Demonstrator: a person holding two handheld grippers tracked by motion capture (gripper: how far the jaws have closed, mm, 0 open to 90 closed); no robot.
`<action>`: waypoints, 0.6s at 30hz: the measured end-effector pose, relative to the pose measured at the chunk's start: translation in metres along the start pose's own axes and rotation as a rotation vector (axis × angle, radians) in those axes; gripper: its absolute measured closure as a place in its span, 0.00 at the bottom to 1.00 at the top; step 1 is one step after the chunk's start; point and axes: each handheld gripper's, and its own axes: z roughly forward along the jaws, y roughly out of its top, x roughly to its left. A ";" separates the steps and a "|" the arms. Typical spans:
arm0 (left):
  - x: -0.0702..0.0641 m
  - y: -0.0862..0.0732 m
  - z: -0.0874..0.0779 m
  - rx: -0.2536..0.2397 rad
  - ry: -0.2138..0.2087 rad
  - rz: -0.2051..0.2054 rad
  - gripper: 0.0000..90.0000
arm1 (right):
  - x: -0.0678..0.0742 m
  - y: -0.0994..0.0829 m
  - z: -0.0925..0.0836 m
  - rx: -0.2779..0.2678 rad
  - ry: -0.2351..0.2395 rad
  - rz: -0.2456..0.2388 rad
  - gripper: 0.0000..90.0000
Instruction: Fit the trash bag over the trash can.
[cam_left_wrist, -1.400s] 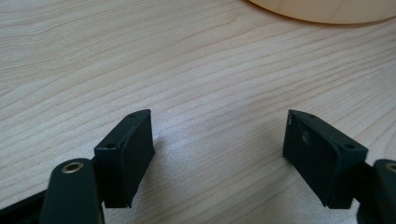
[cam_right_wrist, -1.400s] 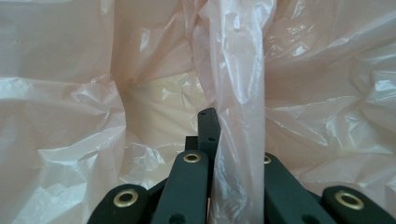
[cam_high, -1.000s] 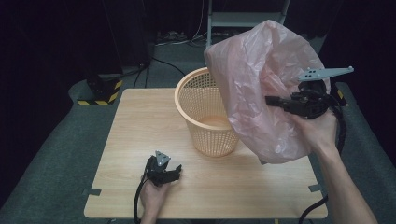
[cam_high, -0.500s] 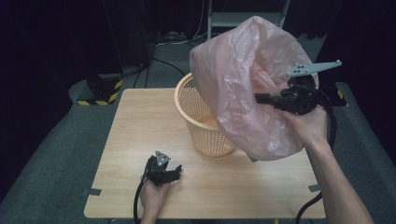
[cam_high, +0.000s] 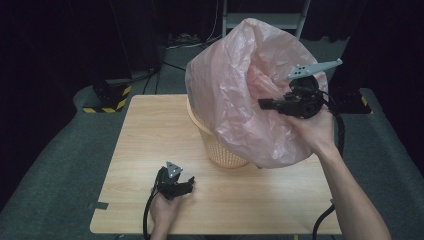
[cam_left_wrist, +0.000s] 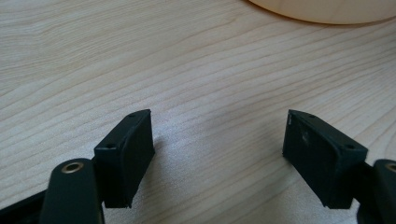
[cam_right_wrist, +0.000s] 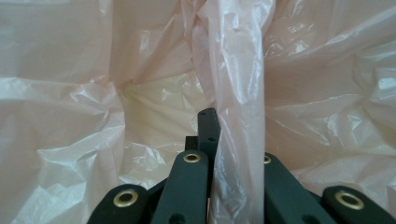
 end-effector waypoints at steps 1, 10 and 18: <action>0.000 0.000 0.000 0.000 0.000 0.000 0.28 | 0.000 0.001 0.002 0.003 0.001 -0.002 0.99; 0.000 0.000 0.000 -0.001 0.000 -0.001 0.28 | 0.004 0.007 0.016 0.031 0.002 -0.011 0.99; 0.000 0.000 0.000 -0.001 0.000 -0.002 0.28 | 0.003 0.007 0.023 0.055 -0.011 -0.009 0.99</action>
